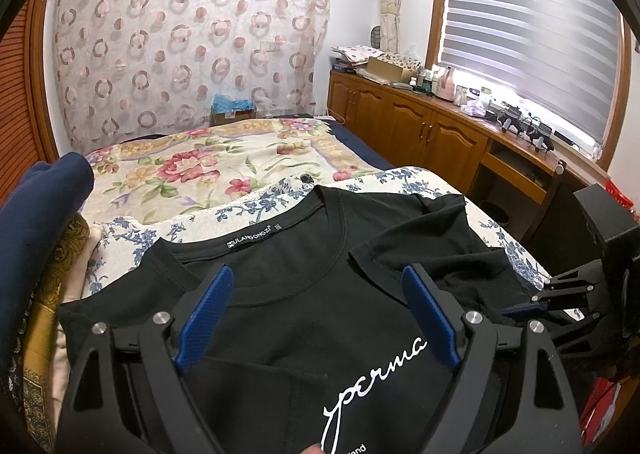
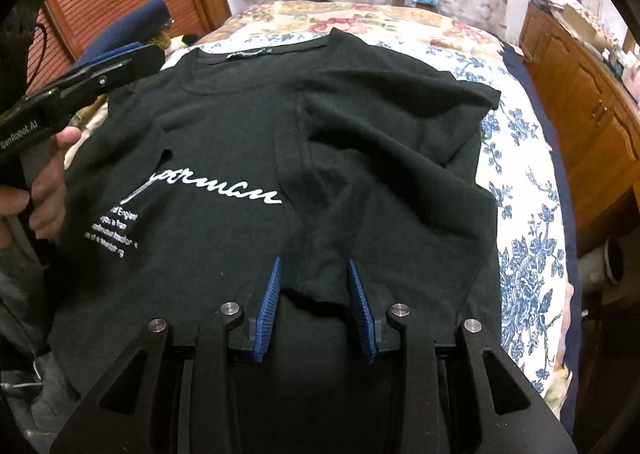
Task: Fold small clothes
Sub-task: 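Grasp the folded side with the right gripper and adjust it flat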
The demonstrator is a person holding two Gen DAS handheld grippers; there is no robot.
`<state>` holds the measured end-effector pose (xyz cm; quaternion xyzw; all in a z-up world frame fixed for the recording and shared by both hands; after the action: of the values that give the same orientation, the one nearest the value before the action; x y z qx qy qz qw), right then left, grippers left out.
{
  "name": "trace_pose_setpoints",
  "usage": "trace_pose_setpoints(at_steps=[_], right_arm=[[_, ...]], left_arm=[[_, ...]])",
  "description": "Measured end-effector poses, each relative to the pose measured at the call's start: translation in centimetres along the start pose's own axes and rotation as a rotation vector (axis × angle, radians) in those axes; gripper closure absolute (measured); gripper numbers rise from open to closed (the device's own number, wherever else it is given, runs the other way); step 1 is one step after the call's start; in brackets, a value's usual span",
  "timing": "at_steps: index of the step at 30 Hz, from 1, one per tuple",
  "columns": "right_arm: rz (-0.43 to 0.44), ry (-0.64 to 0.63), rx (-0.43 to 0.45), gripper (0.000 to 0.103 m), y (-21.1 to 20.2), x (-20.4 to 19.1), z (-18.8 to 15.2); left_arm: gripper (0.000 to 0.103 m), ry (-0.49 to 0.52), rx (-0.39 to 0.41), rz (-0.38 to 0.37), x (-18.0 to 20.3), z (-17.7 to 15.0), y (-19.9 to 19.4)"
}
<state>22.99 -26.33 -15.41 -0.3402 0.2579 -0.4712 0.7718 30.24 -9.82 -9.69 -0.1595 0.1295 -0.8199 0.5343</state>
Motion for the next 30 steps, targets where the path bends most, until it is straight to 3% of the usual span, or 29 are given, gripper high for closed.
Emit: trace_pose_setpoints(at_steps=[1,11,13,16,23,28,30], right_arm=[[0.006,-0.001,0.001,0.094,0.0,0.0,0.0],[0.135,0.027,0.027,0.095,-3.5,-1.1,-0.2],[0.125,0.0,0.024,0.091,-3.9,-1.3,-0.7],[0.11,-0.018,0.028,0.073,-4.2,-1.1,-1.1],[-0.025,-0.026,0.117,0.067,-4.9,3.1,-0.2],[-0.083,0.007,0.116,0.067,-4.1,6.3,-1.8],[-0.082,0.027,0.111,0.067,-3.7,7.3,-2.4]], left_arm=[[0.016,0.0,0.0,0.001,0.0,0.0,0.0],[0.016,0.004,-0.024,0.025,-0.4,-0.6,0.6],[0.016,0.012,-0.025,0.032,-0.5,-0.6,0.6],[0.016,0.026,-0.012,0.027,-0.4,-0.1,0.5],[0.016,0.023,-0.105,-0.076,1.1,0.0,2.6],[0.034,0.083,-0.22,-0.122,3.2,-1.2,6.0],[0.045,0.075,-0.266,-0.147,3.9,-1.7,7.6]])
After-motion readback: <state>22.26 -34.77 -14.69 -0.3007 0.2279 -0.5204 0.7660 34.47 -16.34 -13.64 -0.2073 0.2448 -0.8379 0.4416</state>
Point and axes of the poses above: each gripper's, at about its wrist camera, not at the fingertips, and y roughly the way its jaws point, x to its right, z to its top, the point moved 7 cm from there along y, roughly the way its jaws point, and after that the axes turned 13 degrees about x, right-handed, at the moved point
